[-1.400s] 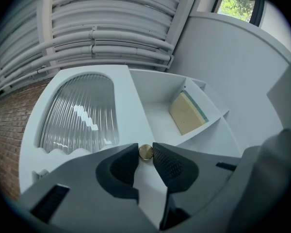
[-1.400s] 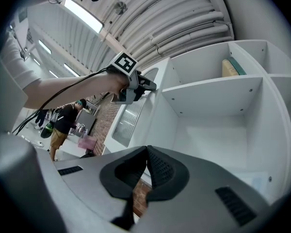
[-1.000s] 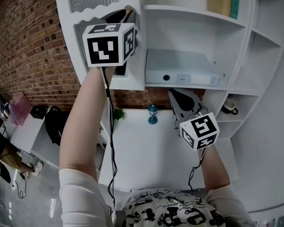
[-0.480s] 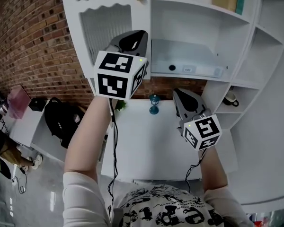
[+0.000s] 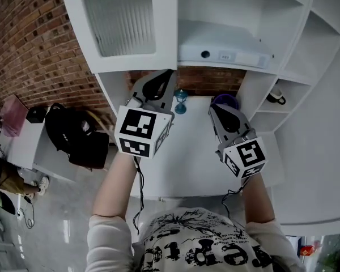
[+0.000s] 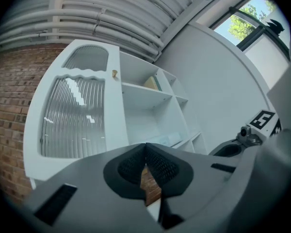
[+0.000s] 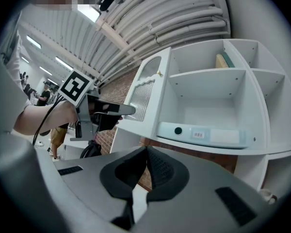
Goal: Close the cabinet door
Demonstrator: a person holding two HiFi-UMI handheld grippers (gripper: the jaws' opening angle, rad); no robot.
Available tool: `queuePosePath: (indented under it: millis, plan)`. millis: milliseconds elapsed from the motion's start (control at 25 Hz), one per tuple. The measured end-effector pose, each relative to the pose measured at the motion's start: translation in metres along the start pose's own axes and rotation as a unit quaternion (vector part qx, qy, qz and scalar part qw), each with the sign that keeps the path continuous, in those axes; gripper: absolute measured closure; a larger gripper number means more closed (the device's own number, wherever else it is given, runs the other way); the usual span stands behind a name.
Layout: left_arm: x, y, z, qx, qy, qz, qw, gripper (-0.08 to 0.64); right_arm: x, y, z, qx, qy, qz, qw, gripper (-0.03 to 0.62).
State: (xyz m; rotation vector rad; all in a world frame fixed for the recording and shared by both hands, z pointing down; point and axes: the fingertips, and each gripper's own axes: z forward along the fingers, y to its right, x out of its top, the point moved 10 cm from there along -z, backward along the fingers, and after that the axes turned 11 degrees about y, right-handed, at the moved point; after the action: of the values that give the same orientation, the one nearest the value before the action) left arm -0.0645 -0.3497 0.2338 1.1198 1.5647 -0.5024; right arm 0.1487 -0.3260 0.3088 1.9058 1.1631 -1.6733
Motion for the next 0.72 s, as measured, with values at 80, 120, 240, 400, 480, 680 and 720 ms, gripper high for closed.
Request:
queuePosePath:
  millis: [80, 120, 240, 400, 480, 680, 720]
  plan:
    - [-0.016, 0.009, -0.013, -0.008, -0.008, -0.013, 0.9999, 0.546, -0.009, -0.002, -0.007, -0.002, -0.005, 0.009, 1.0, 0.577]
    - [-0.024, 0.013, -0.019, -0.012, -0.013, -0.016, 0.9997, 0.546, -0.014, -0.003, -0.01, -0.003, -0.007, 0.013, 1.0, 0.577]
    - [-0.046, 0.027, -0.039, -0.023, -0.027, -0.021, 0.9991, 0.546, -0.027, -0.009, -0.021, -0.006, -0.016, 0.023, 1.0, 0.577]
    - [-0.071, 0.041, -0.062, -0.036, -0.041, -0.04, 0.9977, 0.546, -0.045, -0.019, -0.036, -0.005, -0.03, 0.025, 0.999, 0.577]
    - [-0.082, 0.047, -0.07, -0.043, -0.044, -0.054, 0.9966, 0.546, -0.053, -0.021, -0.042, -0.008, -0.035, 0.03, 0.999, 0.577]
    - [-0.103, 0.057, -0.084, -0.047, -0.044, -0.089, 0.9939, 0.546, -0.065, -0.023, -0.054, -0.016, -0.031, 0.041, 0.999, 0.577]
    - [-0.106, 0.058, -0.086, -0.046, -0.044, -0.093, 0.9937, 0.546, -0.066, -0.023, -0.055, -0.017, -0.03, 0.038, 0.999, 0.578]
